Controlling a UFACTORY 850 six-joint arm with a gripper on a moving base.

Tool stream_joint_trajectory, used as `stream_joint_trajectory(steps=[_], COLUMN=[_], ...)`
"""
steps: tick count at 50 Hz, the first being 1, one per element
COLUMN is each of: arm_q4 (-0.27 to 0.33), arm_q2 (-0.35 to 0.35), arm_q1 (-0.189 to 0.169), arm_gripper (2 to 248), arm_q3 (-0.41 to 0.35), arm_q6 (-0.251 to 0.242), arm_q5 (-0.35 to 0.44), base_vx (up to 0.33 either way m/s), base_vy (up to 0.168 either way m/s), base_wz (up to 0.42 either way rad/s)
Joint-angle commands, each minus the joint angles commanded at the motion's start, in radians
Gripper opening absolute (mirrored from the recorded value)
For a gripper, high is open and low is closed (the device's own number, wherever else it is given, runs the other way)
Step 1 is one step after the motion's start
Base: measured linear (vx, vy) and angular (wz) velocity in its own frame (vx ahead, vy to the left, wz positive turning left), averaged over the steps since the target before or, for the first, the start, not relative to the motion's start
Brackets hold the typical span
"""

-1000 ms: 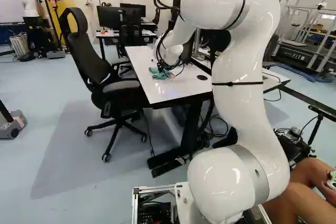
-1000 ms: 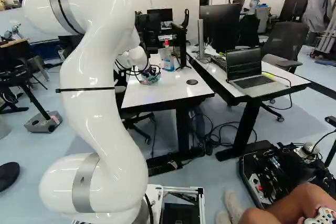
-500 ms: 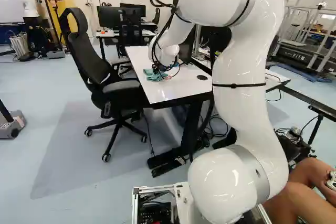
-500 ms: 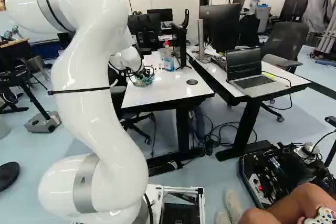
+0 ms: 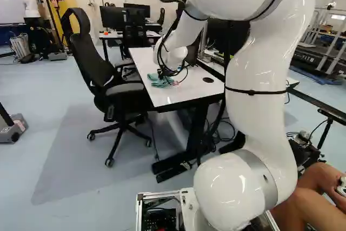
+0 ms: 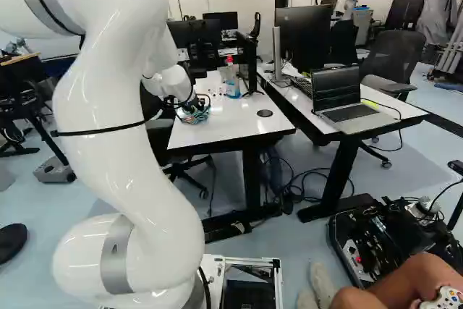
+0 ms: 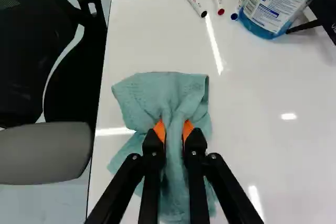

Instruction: Clean the table with the green towel

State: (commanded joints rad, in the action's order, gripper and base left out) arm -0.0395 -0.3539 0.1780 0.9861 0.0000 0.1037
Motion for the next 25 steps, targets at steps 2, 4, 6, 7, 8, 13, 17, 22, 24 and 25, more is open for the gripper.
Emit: stream_joint_trajectory(steps=[2, 4, 6, 7, 8, 13, 17, 22, 24, 25], arm_q4=[0.000, 0.000, 0.000, 0.000, 0.000, 0.000, 0.000, 0.000, 0.000, 0.000], arm_q2=[0.007, 0.013, 0.019, 0.021, 0.024, 0.032, 0.035, 0.038, 0.038, 0.037], arm_q1=[-0.003, -0.007, -0.012, -0.014, -0.017, -0.031, -0.043, -0.058, -0.064, -0.067], arm_gripper=[55, 55, 55, 55, 55, 55, 55, 55, 55, 55], arm_q3=[-0.009, -0.017, -0.024, -0.027, -0.029, -0.040, -0.044, -0.047, -0.047, -0.046], arm_q6=[0.000, 0.000, 0.000, 0.000, 0.000, 0.000, 0.000, 0.000, 0.000, 0.000], arm_q5=[0.000, 0.000, 0.000, 0.000, 0.000, 0.000, 0.000, 0.000, 0.000, 0.000], base_vx=[0.000, 0.000, 0.000, 0.000, 0.000, 0.000, 0.000, 0.000, 0.000, 0.000], base_vy=[0.000, 0.000, 0.000, 0.000, 0.000, 0.000, 0.000, 0.000, 0.000, 0.000], base_wz=[0.000, 0.000, 0.000, 0.000, 0.000, 0.000, 0.000, 0.000, 0.000, 0.000])
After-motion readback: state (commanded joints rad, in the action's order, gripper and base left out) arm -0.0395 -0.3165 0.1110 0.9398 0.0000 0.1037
